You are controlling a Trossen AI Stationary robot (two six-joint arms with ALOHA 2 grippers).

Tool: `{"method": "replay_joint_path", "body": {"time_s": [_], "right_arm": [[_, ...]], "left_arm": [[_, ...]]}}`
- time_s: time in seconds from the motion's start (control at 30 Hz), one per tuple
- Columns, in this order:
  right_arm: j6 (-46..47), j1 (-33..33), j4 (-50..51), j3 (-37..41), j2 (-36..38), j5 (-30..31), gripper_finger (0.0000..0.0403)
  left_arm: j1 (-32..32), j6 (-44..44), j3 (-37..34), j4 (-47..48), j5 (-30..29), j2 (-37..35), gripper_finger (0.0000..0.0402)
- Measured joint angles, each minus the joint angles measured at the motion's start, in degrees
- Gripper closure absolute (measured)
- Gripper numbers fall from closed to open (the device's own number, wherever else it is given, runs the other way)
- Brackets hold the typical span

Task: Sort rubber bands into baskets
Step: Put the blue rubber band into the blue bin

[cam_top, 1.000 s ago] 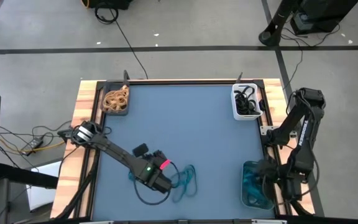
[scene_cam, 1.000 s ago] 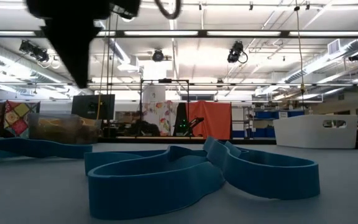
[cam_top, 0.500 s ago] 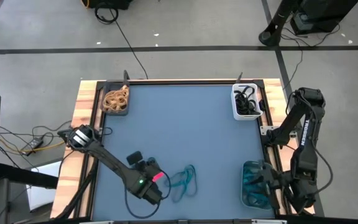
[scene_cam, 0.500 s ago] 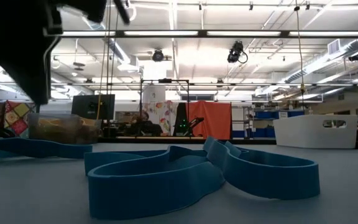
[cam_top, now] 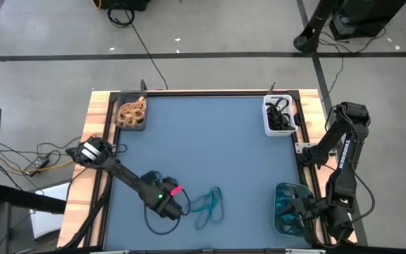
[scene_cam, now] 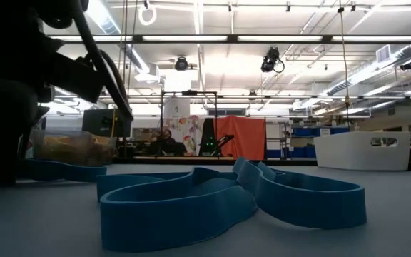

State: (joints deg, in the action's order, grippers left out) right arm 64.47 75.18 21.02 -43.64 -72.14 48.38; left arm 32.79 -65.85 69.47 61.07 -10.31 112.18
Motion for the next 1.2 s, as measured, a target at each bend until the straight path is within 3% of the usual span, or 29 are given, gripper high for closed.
{"method": "replay_joint_path", "body": {"time_s": [0.1,0.3,0.6,0.93,1.2], "right_arm": [[-0.02,-0.04,-0.09,0.0,0.0,0.01,0.0271],[-0.49,-0.34,-0.02,0.05,0.0,2.02,0.0279],[-4.46,-4.53,-6.27,4.47,-6.12,2.04,0.028],[-21.63,-17.21,-26.06,5.01,-15.77,1.62,0.0224],[-36.0,-24.15,-36.04,4.98,-14.21,0.82,0.0141]], "left_arm": [[-0.55,2.87,1.4,0.49,0.13,0.35,0.0257],[-1.63,6.97,7.57,2.35,-1.83,1.01,0.0385],[-1.26,17.02,21.28,-0.49,-10.74,0.81,0.0389],[-3.17,34.1,23.96,-29.6,-13.83,0.74,0.039],[-4.11,42.11,23.96,-42.79,-15.97,0.74,0.0391]]}}
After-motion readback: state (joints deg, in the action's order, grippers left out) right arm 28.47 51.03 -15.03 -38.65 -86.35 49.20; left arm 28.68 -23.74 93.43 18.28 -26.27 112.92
